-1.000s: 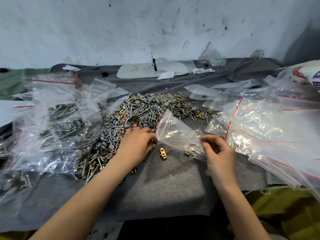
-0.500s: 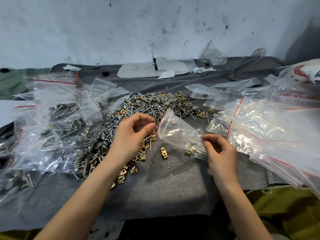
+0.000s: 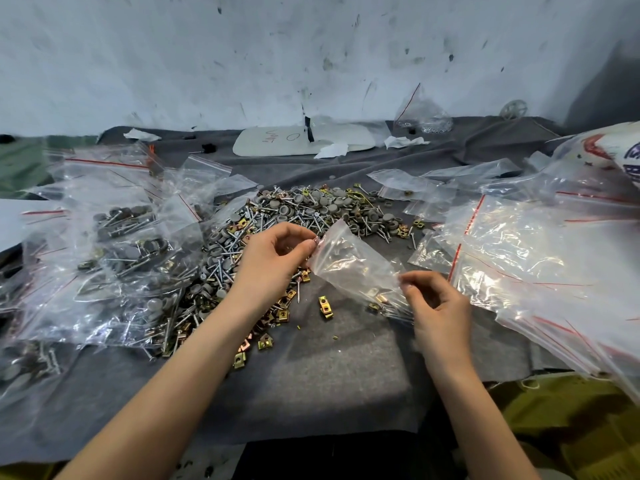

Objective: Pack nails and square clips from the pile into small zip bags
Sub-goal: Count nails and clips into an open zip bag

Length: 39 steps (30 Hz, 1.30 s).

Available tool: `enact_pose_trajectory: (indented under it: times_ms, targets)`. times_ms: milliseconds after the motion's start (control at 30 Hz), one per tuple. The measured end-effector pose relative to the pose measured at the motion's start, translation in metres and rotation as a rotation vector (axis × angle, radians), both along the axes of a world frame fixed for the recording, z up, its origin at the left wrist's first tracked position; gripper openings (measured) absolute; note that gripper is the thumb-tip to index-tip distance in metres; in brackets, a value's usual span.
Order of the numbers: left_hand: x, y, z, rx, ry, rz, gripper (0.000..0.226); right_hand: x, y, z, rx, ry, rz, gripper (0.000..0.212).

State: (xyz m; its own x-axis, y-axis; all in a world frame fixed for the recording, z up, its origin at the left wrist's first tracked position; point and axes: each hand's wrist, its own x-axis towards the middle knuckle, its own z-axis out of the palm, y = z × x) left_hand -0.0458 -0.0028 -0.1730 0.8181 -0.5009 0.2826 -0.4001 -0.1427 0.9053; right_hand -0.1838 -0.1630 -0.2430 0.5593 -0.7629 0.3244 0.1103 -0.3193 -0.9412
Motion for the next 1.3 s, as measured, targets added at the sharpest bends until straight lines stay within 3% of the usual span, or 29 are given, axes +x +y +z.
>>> enact_pose_trajectory:
  times_ms: [367,500,600,767,833,1033,1300]
  targets:
    - [0.0,-0.005,0.013,0.047,-0.004,-0.145,0.02,-0.002,0.001,0.002,-0.002,0.021,0.004,0.025]
    - [0.006,0.002,0.009,-0.001,-0.05,-0.041,0.023,-0.001,0.001,0.001,-0.002,0.001,0.002,0.027]
    - [0.021,0.006,0.002,0.231,-0.296,0.111,0.022,-0.001,0.0,0.0,0.0,0.0,0.005,0.028]
    - [0.028,-0.001,-0.023,0.843,-0.561,-0.092,0.026,0.001,-0.001,-0.002,0.0,-0.003,-0.003,0.028]
    - [0.029,-0.008,-0.03,0.934,-0.625,-0.073,0.029,0.001,-0.001,-0.003,0.003,-0.005,-0.004,0.029]
    - [0.031,-0.014,-0.03,0.894,-0.796,-0.031,0.018,0.001,-0.002,-0.003,-0.002,-0.01,-0.006,0.028]
    - [0.028,-0.003,-0.01,0.383,-0.31,0.034,0.006,0.002,-0.003,-0.004,0.006,-0.022,0.004,0.029]
